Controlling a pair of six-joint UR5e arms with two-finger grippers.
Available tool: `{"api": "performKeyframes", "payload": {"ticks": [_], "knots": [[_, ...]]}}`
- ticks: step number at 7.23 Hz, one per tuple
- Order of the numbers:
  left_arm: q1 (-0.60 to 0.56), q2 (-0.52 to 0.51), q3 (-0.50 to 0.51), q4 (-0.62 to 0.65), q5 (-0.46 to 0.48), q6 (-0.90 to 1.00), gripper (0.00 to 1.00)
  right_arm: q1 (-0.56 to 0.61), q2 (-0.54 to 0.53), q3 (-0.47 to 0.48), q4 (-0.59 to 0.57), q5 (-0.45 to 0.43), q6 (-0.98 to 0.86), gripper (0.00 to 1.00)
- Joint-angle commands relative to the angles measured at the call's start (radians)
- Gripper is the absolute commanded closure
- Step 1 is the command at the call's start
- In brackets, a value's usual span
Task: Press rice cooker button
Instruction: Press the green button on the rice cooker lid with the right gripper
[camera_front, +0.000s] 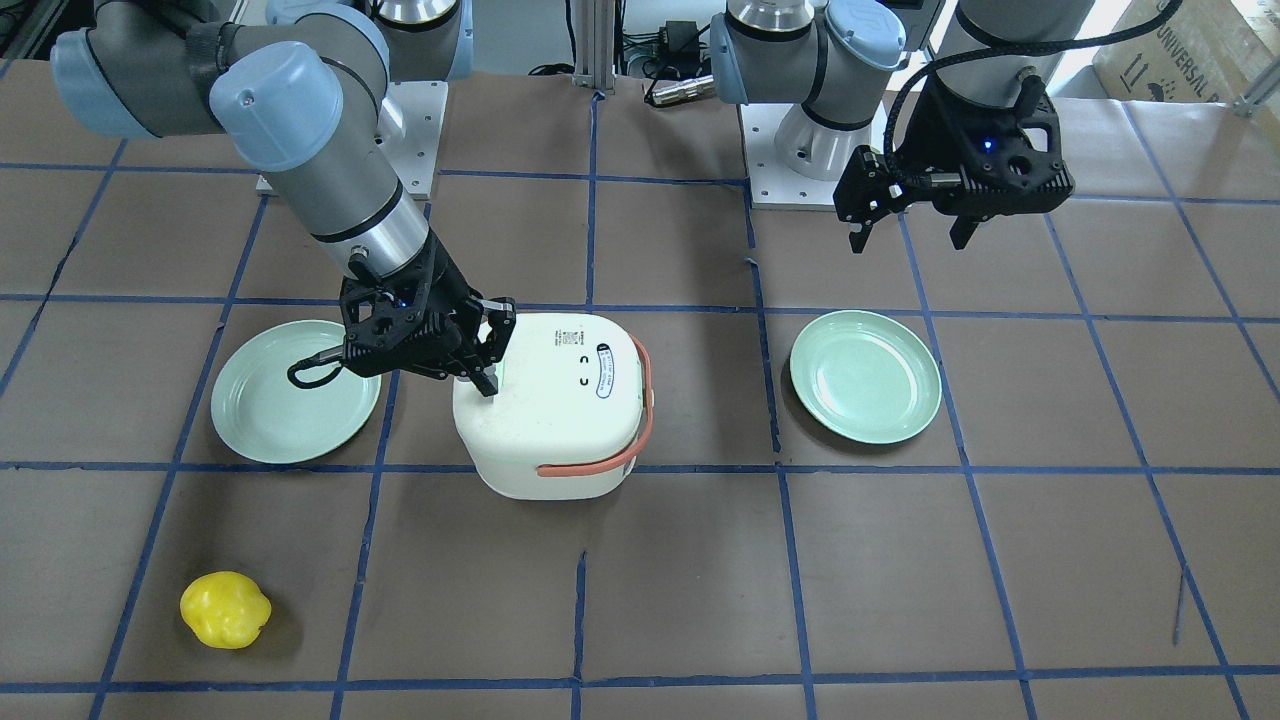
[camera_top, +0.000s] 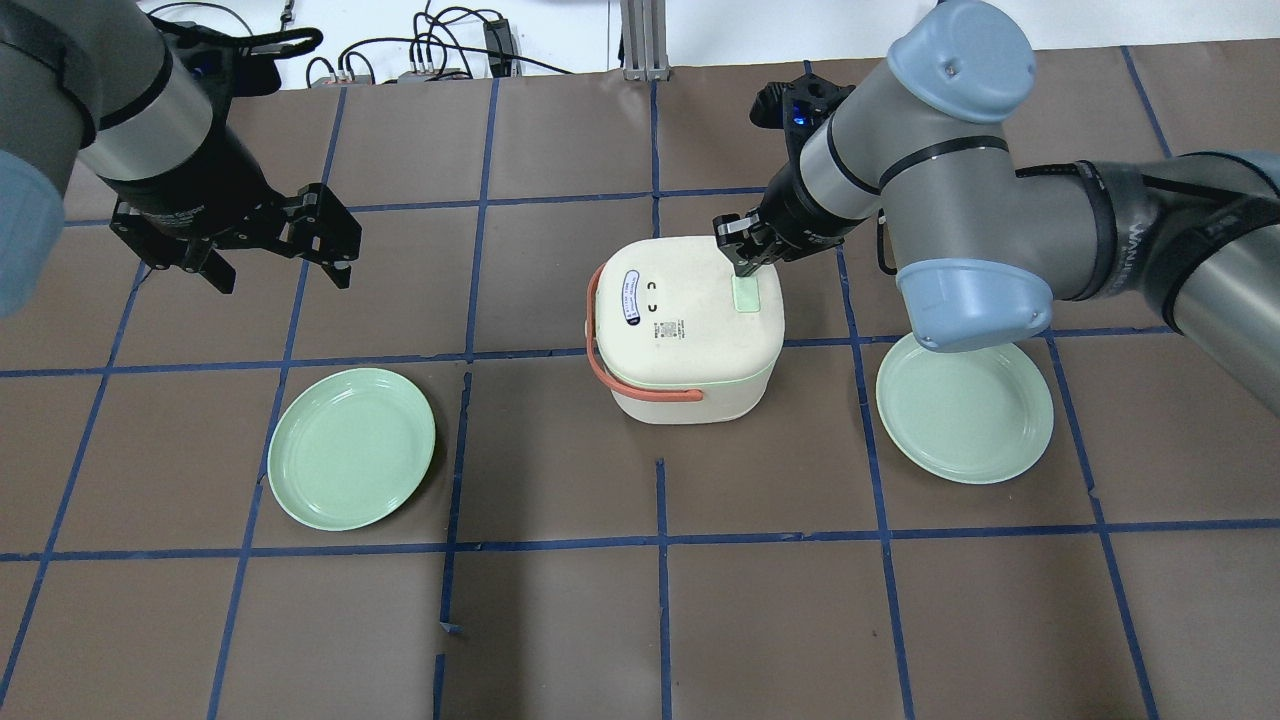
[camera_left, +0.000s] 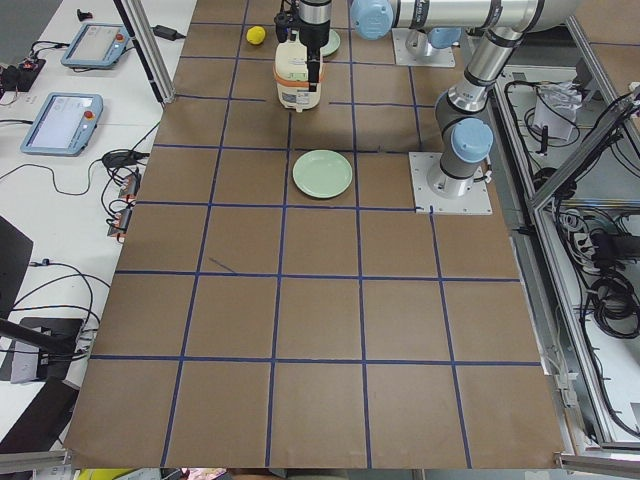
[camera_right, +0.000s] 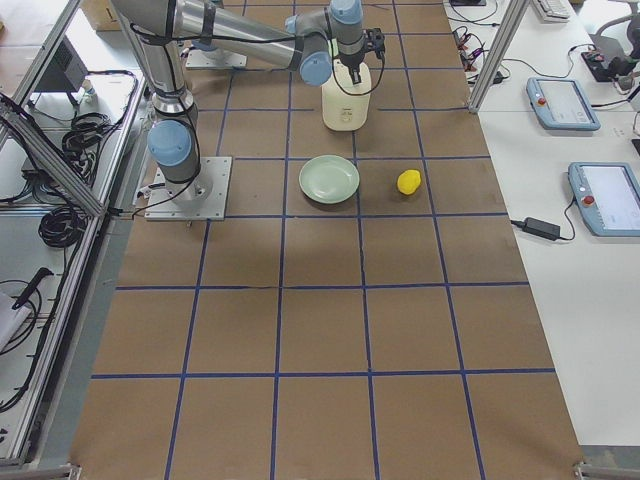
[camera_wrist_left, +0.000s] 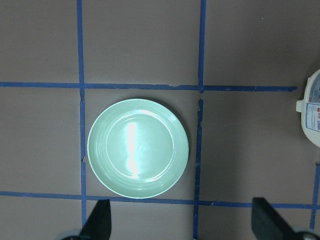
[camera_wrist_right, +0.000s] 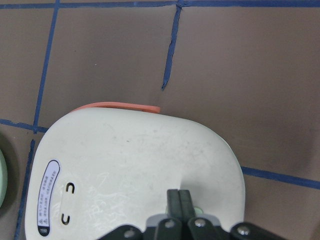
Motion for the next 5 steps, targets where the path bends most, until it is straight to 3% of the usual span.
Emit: {"api": "performKeyframes", "payload": {"ticks": [1, 5], "knots": [[0.000, 0.000, 0.000, 0.001, 0.000, 0.000, 0.00, -0.014, -0.001, 0.038, -0.042, 0.000, -0.012, 0.90], [0.000, 0.000, 0.000, 0.001, 0.000, 0.000, 0.00, -0.010, -0.009, 0.043, -0.050, 0.002, -0.006, 0.88]]}}
